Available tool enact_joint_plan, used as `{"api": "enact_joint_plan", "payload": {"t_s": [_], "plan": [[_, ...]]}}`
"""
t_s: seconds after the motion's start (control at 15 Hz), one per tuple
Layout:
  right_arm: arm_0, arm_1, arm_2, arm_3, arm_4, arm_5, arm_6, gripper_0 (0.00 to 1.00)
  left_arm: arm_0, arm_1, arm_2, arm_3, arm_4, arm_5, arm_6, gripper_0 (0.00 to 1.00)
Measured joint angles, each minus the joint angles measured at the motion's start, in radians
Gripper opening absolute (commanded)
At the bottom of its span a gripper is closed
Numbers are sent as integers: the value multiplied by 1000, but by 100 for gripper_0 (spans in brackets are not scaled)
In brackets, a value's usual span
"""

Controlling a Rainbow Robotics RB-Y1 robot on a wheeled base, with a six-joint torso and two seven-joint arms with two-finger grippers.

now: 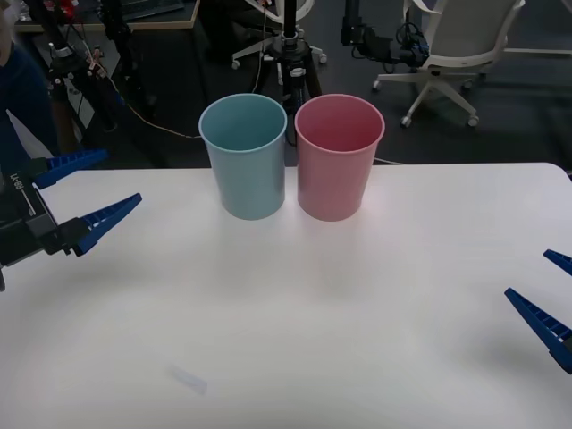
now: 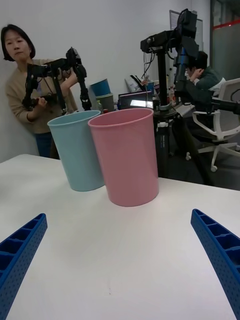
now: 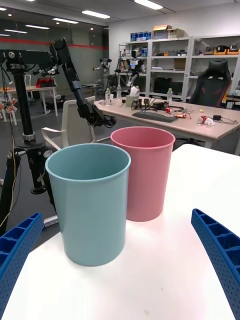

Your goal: Grasp the object on the table and drop it into the matching bin: aluminum can to the light blue bin, PET bottle to the pink bin.

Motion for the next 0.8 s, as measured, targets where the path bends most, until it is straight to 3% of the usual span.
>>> {"api": "enact_joint_plan", "payload": {"t_s": [0.47, 0.8], "plan": [[0, 0, 0, 0, 0, 0, 0, 100, 132, -237, 268, -13, -193, -200, 1, 100], [0, 0, 0, 0, 0, 0, 0, 100, 272, -275, 289, -61, -151, -209, -30, 100]]}}
